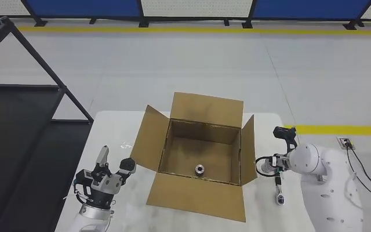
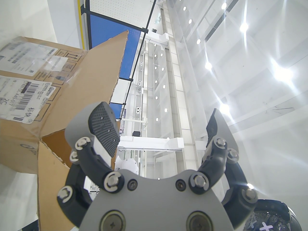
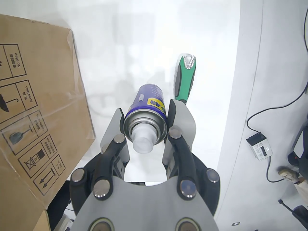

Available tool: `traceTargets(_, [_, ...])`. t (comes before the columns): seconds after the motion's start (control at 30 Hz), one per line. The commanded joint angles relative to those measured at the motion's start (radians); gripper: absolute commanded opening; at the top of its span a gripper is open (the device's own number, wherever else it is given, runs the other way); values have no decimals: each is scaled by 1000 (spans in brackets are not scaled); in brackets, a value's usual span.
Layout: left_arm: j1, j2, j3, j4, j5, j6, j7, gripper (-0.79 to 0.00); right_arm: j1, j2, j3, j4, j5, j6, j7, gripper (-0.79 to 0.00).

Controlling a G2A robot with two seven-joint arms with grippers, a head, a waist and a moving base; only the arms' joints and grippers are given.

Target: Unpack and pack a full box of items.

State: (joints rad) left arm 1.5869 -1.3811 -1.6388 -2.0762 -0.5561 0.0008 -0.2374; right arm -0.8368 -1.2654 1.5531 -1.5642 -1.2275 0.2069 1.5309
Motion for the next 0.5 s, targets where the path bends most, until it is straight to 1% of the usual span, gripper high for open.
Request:
traceTargets(0.0, [0,0,0,0,0,0,0,0,2,1,-1,23,2,4,-16,-785])
traceTargets(0.37, [0,0,0,0,0,0,0,0,-7,4,-9,65,37,15,-77,-785])
traceTargets(0.4, [0,0,0,0,0,0,0,0,-9,5,-10,68,40,16,-80,-770])
traceTargets(0.47, [0,0,0,0,0,0,0,0,-10,6,-11,72,44,18,-83,-588])
